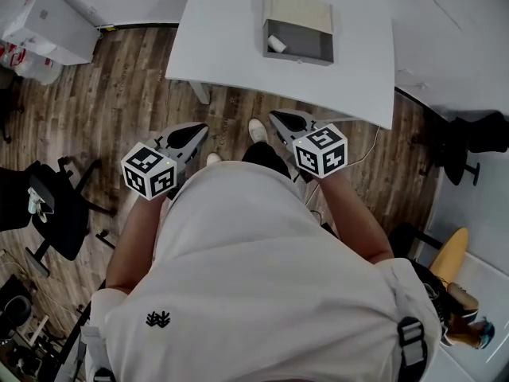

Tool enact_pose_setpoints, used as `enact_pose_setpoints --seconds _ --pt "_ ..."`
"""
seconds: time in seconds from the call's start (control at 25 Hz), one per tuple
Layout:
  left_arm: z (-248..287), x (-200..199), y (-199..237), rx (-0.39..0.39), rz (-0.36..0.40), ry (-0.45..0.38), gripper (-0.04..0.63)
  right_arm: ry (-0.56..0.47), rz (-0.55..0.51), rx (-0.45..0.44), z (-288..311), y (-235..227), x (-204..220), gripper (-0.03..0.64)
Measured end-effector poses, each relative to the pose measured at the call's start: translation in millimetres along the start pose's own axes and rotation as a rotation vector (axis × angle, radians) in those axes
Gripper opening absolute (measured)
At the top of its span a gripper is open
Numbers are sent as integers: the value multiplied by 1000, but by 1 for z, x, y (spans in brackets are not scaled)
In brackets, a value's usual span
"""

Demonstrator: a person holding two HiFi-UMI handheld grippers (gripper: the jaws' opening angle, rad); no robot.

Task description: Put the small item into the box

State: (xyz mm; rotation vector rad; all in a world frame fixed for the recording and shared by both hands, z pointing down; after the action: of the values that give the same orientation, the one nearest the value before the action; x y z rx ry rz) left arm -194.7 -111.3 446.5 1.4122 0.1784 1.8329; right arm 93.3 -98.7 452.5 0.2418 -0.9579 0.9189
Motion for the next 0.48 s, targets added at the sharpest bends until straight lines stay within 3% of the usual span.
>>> enact_pose_setpoints --seconds 0.48 --pt "63 -42 4 -63 -20 -9 8 44 -27 -52 13 -87 -21 6"
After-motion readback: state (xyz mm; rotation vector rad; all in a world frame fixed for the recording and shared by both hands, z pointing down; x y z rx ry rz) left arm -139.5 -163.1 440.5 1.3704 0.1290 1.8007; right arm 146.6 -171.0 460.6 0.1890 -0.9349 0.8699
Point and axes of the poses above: the fingertips, and each gripper's own axes: z forward along the fingers, y to its left, x out of its underside, the point moved 10 cm from there along -z, backward along the fingers, and after that the axes turned 7 degrees about -z, right-handed, at the moved point
